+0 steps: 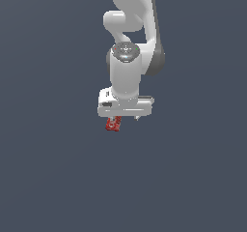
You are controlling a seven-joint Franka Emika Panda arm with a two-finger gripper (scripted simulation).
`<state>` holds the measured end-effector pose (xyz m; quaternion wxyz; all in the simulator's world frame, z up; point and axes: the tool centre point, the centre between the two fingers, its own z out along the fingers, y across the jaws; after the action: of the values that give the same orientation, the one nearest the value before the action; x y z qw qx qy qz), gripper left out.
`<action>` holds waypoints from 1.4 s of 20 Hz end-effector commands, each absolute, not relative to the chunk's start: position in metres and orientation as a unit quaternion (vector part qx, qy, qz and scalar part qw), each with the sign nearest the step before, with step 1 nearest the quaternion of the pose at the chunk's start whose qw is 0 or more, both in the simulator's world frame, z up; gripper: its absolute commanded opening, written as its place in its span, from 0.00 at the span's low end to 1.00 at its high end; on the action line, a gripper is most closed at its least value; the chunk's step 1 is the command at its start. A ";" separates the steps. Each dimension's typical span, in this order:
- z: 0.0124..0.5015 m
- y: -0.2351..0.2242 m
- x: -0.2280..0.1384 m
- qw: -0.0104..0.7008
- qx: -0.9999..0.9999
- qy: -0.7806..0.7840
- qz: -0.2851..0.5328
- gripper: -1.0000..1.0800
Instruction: Pick up the object and move it to a goal position.
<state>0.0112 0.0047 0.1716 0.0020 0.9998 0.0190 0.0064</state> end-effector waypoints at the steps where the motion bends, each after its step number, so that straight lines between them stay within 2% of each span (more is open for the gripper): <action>1: 0.172 0.005 0.011 0.002 1.000 0.019 0.006 0.96; 9: 0.193 -0.030 0.022 0.013 1.000 0.000 0.027 0.96; 15: 0.191 -0.031 0.021 0.013 1.000 -0.001 0.027 0.96; 22: 0.163 -0.036 0.007 0.009 1.000 -0.015 0.021 0.96; 28: 0.117 -0.044 -0.022 0.004 0.999 -0.040 0.012 0.96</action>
<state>-0.0133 -0.0416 0.1297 0.0048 0.9993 -0.0326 0.0147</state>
